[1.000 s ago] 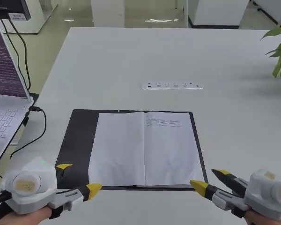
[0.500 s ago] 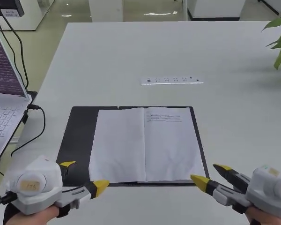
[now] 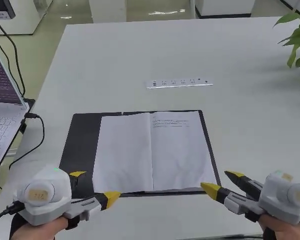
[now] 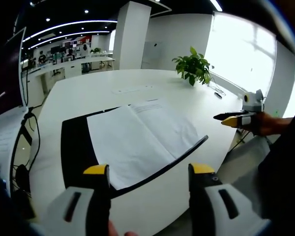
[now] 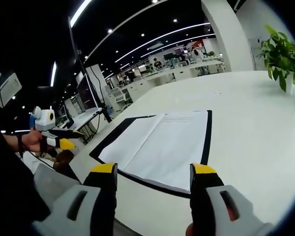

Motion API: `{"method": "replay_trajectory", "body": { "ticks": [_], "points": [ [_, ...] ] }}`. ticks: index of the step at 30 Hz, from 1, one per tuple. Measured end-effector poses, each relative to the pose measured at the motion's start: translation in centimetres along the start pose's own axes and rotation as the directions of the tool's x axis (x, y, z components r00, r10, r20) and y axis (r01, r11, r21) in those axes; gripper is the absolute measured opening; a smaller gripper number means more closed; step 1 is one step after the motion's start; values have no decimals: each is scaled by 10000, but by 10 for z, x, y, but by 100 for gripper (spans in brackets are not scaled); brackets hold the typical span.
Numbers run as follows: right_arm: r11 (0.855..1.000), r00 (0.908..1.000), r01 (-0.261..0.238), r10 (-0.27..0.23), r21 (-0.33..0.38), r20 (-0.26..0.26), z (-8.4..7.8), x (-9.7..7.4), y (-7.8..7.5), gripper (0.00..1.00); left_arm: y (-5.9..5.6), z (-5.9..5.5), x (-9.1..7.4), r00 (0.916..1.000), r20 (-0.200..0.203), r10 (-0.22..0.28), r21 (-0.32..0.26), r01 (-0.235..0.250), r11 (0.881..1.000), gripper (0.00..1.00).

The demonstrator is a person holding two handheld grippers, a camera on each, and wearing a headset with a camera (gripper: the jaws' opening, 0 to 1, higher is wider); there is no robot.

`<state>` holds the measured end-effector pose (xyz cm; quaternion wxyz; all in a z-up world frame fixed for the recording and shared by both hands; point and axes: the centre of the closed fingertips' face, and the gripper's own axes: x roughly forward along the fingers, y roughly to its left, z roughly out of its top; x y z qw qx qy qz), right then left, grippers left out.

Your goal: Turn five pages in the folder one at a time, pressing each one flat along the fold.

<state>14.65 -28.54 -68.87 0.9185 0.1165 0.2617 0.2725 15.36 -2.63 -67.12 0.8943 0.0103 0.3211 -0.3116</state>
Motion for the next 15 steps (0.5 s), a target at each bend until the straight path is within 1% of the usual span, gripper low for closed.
{"method": "replay_trajectory", "body": {
  "ticks": [3,7,11,15],
  "points": [
    [10000,10000,-50,50,-8,11,0,0,2,59,-7,4,5,9999,-28,-162,122,162,9998,64],
    [10000,9999,-79,79,-7,97,2,-1,2,59,-18,9,18,9987,-94,-495,379,498,9980,64],
    [9999,9997,-51,47,126,259,4,-2,0,59,-30,8,34,9951,-478,-864,825,902,9925,64],
    [9998,9995,-67,61,207,298,4,-3,-1,58,-45,15,50,9914,-532,-1200,1065,1251,9864,63]
  ]
}}
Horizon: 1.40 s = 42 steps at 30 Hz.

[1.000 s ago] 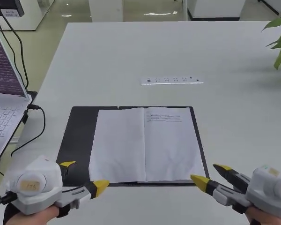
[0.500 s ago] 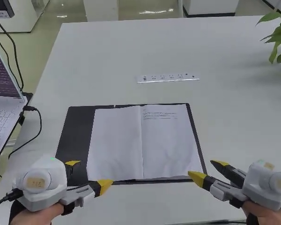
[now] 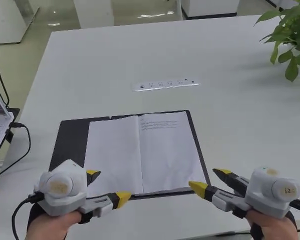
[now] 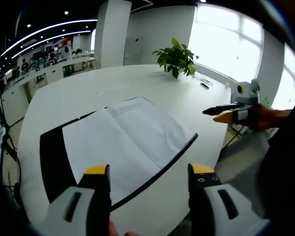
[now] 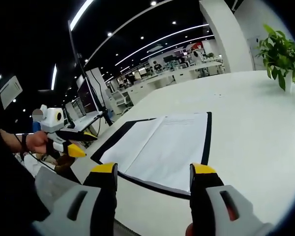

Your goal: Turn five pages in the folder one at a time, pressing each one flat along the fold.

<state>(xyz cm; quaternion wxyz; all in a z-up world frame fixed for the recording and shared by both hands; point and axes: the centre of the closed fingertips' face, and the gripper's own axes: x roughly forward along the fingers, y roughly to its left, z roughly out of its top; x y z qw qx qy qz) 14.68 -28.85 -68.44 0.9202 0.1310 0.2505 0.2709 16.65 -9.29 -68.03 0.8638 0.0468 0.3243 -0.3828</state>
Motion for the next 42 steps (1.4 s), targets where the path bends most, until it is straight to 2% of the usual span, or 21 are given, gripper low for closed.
{"method": "replay_trajectory", "body": {
  "ticks": [6,11,19,24,32,36,42],
  "points": [
    [10000,10000,-13,13,61,50,1,0,0,57,-15,11,19,9992,-28,-391,286,391,9988,63],
    [9998,9999,-101,101,191,0,-1,1,1,57,-26,15,39,9966,-287,-773,723,792,9942,63],
    [9995,9997,-251,252,173,-72,-3,2,3,56,-43,20,71,9860,-915,-1397,1543,1527,9762,62],
    [9994,9997,-239,239,251,3,-2,2,1,56,-52,24,90,9796,-1185,-1622,1803,1818,9667,62],
    [9992,9996,-276,275,283,36,-1,2,2,55,-63,26,117,9719,-1564,-1758,2118,2068,9552,62],
    [9991,9996,-273,273,312,21,-1,2,1,55,-66,29,129,9715,-1597,-1754,2113,2072,9552,62],
    [9983,9995,-192,177,551,275,3,-1,-2,54,-67,30,141,9711,-1669,-1705,2100,2040,9562,63]
  ]
}}
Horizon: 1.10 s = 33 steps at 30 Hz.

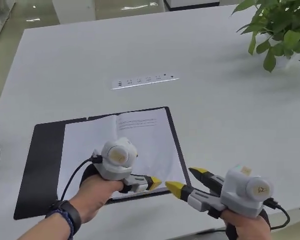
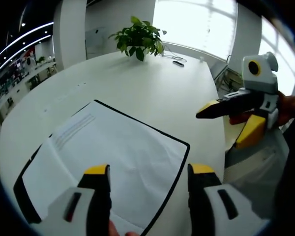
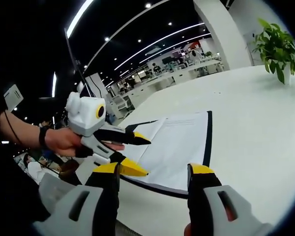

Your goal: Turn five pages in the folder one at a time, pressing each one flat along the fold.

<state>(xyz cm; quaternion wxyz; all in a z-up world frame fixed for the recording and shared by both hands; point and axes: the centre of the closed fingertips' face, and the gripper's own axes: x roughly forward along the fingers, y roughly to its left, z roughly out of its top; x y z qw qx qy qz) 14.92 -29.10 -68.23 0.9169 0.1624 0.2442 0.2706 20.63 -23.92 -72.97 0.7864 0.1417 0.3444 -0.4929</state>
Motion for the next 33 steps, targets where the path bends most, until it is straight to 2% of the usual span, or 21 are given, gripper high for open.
{"method": "replay_trajectory", "body": {
  "ticks": [9,17,19,21,23,25,33],
  "points": [
    [9999,10000,31,-31,-130,-69,-1,0,1,54,2,-1,18,9998,-195,96,-121,-99,9999,64],
    [9988,9991,-88,68,-486,-421,-6,3,6,56,-4,-6,34,9990,-444,75,55,-73,10000,66],
    [9986,9985,-127,99,-518,-536,-9,5,7,56,-5,-7,37,9989,-459,82,171,-74,9998,67],
    [9977,9974,-150,103,-663,-718,-12,6,7,56,0,-7,40,9987,-362,367,305,-356,9989,68],
    [9975,9968,-184,130,-685,-786,-13,6,8,56,1,-5,43,9988,-255,415,61,-414,9991,69],
    [9974,9965,-201,143,-692,-828,-14,6,8,56,-2,-2,45,9992,-136,367,-66,-368,9993,70],
    [9982,9964,-104,55,-584,-841,-15,6,5,56,-15,-5,59,9998,-187,94,-9,-94,10000,72]
  ]
}}
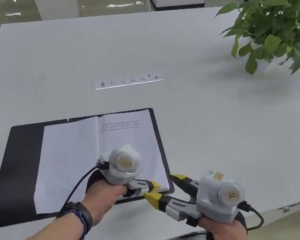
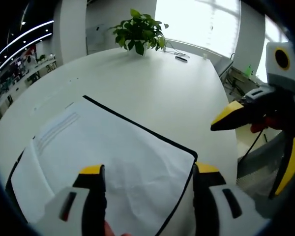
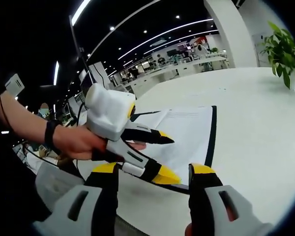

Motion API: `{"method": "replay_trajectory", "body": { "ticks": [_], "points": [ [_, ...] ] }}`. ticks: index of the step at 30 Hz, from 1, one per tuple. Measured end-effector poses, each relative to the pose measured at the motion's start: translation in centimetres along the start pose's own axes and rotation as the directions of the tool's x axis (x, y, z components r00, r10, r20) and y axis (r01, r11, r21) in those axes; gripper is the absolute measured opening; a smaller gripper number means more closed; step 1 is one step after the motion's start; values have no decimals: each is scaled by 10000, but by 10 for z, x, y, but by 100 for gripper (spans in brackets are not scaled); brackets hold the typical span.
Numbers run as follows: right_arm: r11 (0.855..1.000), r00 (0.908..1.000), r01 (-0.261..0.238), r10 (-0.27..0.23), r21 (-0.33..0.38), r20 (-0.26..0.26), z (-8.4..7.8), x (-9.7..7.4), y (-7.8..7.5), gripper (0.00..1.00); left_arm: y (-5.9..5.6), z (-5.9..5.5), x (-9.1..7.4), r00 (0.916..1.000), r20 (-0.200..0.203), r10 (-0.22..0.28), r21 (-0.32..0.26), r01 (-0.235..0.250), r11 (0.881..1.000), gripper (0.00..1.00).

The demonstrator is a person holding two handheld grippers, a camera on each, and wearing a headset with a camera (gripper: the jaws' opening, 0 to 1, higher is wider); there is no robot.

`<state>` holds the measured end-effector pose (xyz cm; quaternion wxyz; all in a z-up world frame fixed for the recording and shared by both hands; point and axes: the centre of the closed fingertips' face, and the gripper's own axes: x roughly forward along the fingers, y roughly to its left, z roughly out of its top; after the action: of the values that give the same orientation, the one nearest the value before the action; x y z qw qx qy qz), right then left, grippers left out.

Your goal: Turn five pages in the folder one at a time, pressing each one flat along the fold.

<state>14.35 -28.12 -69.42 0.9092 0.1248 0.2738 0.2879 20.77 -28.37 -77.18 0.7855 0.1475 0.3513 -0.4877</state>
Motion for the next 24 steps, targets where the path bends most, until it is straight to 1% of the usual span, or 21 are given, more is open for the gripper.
{"method": "replay_trajectory", "body": {
  "ticks": [2,3,4,5,7,8,11,15,20,24],
  "points": [
    [10000,10000,53,-53,26,-53,-1,0,-1,56,0,-10,3,9988,-456,161,550,-136,9984,71],
    [10000,10000,54,-54,11,-76,-1,0,-1,56,0,-15,5,9981,-567,227,683,-188,9975,70],
    [10000,9999,57,-57,10,-98,-2,0,-1,56,0,-16,5,9980,-551,296,734,-255,9970,70],
    [10000,9999,58,-58,3,-114,-2,0,-1,56,1,-13,4,9985,-443,311,658,-281,9974,70],
    [10000,9999,47,-47,-8,-108,-2,0,0,56,1,-10,2,9995,-244,207,152,-203,9997,70],
    [10000,9999,44,-44,3,-97,-2,0,0,56,3,-10,2,9996,-249,152,109,-150,9998,70],
    [10000,10000,34,-34,74,-76,-2,0,-1,56,3,-11,2,9996,-285,83,210,-77,9998,69],
    [9999,10000,8,-8,109,-54,-2,0,0,55,3,-10,-2,9997,-160,-203,-244,199,9995,69],
    [9999,10000,-51,51,101,-77,-2,0,1,55,1,-10,-4,9991,-137,-397,-394,391,9985,68],
    [9999,10000,-50,51,125,-78,-2,1,1,55,-2,-9,-2,9985,-191,-508,-410,499,9979,72]
  ]
}}
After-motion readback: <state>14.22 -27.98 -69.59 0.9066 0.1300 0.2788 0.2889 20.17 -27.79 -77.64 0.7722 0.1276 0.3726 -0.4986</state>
